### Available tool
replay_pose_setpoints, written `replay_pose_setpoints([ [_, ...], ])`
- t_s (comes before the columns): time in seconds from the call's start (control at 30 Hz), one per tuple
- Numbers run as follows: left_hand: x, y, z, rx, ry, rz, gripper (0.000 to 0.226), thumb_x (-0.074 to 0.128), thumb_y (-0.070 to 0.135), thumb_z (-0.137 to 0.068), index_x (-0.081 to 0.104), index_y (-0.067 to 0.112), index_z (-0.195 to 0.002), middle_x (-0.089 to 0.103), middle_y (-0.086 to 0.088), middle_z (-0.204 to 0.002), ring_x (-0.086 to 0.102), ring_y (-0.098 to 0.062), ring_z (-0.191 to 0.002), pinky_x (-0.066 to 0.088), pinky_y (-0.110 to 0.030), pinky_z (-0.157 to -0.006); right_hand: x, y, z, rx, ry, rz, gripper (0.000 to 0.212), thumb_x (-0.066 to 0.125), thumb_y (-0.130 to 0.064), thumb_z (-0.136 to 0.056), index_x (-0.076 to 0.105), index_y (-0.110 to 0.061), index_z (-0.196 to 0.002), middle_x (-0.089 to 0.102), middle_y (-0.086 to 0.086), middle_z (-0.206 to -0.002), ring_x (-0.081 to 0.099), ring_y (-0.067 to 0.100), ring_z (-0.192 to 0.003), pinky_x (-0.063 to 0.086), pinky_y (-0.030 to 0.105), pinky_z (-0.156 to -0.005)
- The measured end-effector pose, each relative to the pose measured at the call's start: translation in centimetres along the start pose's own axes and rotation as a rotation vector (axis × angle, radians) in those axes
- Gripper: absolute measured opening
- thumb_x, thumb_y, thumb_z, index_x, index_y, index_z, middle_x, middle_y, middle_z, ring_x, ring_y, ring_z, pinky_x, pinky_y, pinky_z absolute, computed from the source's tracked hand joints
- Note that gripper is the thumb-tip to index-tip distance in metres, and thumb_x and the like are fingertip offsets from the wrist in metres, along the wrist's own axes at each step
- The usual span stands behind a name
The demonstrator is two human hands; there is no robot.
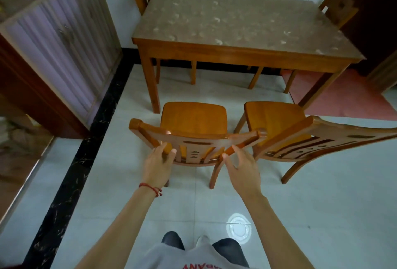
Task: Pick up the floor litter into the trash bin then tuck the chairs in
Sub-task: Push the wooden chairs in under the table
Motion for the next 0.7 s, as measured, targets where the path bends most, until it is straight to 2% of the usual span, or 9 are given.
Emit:
replay_pose_setpoints([
  [0.03, 0.1, 0.1, -0.4, -0.052, 0.008, 0.048, 0.035, 0.041, 0.038, -0.093, 0.054, 0.012, -0.112, 0.059, -0.005, -0.105, 0.054, -0.023, -0.101, 0.038, -0.027, -0.08, 0.0, 0.2, -0.5, 0.05, 0.0, -0.088, 0.034, 0.044, -0.035, -0.094, 0.054, -0.011, -0.115, 0.064, 0.01, -0.104, 0.057, 0.026, -0.101, 0.04, 0.03, -0.078],
  [0.1, 0.0, 0.7, -1.0, -0.14, 0.038, 0.157, 0.029, 0.04, 0.036, -0.094, 0.055, 0.012, -0.098, 0.056, 0.001, -0.084, 0.051, -0.02, -0.088, 0.036, -0.025, -0.068, 0.2, 0.6, -1.6, 0.169, 0.008, -0.255, 0.031, 0.045, -0.034, -0.093, 0.06, -0.008, -0.1, 0.061, 0.005, -0.08, 0.057, 0.02, -0.08, 0.036, 0.026, -0.07],
  [0.17, -0.3, 1.3, -1.8, -0.221, 0.074, 0.249, 0.025, 0.041, 0.034, -0.094, 0.055, 0.014, -0.088, 0.05, 0.003, -0.073, 0.046, -0.019, -0.078, 0.034, -0.025, -0.059, 0.8, 1.3, -2.7, 0.274, 0.039, -0.408, 0.03, 0.048, -0.034, -0.092, 0.059, -0.011, -0.076, 0.055, -0.001, -0.065, 0.053, 0.018, -0.069, 0.036, 0.027, -0.065],
  [0.2, -0.3, 1.4, -2.2, -0.252, 0.088, 0.272, 0.029, 0.041, 0.037, -0.094, 0.056, 0.013, -0.085, 0.05, 0.001, -0.073, 0.046, -0.019, -0.073, 0.034, -0.026, -0.058, 1.1, 1.5, -3.2, 0.323, 0.051, -0.466, 0.032, 0.049, -0.035, -0.091, 0.057, -0.012, -0.07, 0.055, -0.001, -0.062, 0.054, 0.019, -0.067, 0.037, 0.027, -0.062],
  [0.3, -0.4, 1.3, -3.3, -0.307, 0.11, 0.303, 0.04, 0.045, 0.041, -0.091, 0.056, 0.008, -0.07, 0.052, -0.007, -0.066, 0.049, -0.021, -0.064, 0.034, -0.027, -0.053, 2.1, 1.5, -4.7, 0.403, 0.072, -0.556, 0.031, 0.052, -0.037, -0.09, 0.058, -0.01, -0.076, 0.061, 0.005, -0.073, 0.057, 0.021, -0.07, 0.039, 0.022, -0.057],
  [0.37, -0.5, 1.2, -3.8, -0.327, 0.127, 0.293, 0.04, 0.048, 0.038, -0.09, 0.054, 0.005, -0.069, 0.049, -0.005, -0.061, 0.048, -0.021, -0.063, 0.031, -0.025, -0.051, 2.5, 1.2, -5.4, 0.423, 0.099, -0.585, 0.031, 0.054, -0.037, -0.088, 0.059, -0.008, -0.079, 0.061, 0.005, -0.075, 0.058, 0.02, -0.069, 0.037, 0.017, -0.053],
  [0.5, -0.4, 1.7, -4.3, -0.298, 0.174, 0.28, 0.03, 0.058, 0.033, -0.086, 0.056, 0.007, -0.07, 0.05, 0.002, -0.057, 0.047, -0.009, -0.058, 0.032, -0.022, -0.052, 3.1, 0.7, -6.0, 0.444, 0.141, -0.585, 0.034, 0.058, -0.033, -0.087, 0.064, -0.001, -0.078, 0.061, 0.004, -0.068, 0.056, 0.012, -0.058, 0.037, 0.008, -0.045],
  [0.6, -0.3, 1.4, -4.6, -0.296, 0.2, 0.286, 0.028, 0.064, 0.034, -0.082, 0.06, 0.01, -0.068, 0.052, 0.004, -0.056, 0.049, -0.007, -0.058, 0.033, -0.024, -0.057, 3.1, 0.8, -5.8, 0.448, 0.169, -0.634, 0.029, 0.06, -0.03, -0.086, 0.064, -0.005, -0.073, 0.064, 0.005, -0.066, 0.061, 0.017, -0.062, 0.048, 0.022, -0.057],
  [0.7, -0.3, 1.1, -5.1, -0.307, 0.202, 0.288, 0.028, 0.065, 0.033, -0.08, 0.06, 0.009, -0.065, 0.052, 0.004, -0.054, 0.049, -0.007, -0.056, 0.033, -0.021, -0.052, 3.4, 0.8, -6.0, 0.443, 0.184, -0.642, 0.025, 0.06, -0.03, -0.085, 0.063, -0.01, -0.071, 0.066, 0.006, -0.068, 0.063, 0.019, -0.064, 0.053, 0.034, -0.067],
])
Point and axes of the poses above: each hand's wrist, its own z-axis away from the middle knuckle, its own x-axis out of the palm, y = z × x, the point moved 5 cm from there along -z, towards the middle knuckle
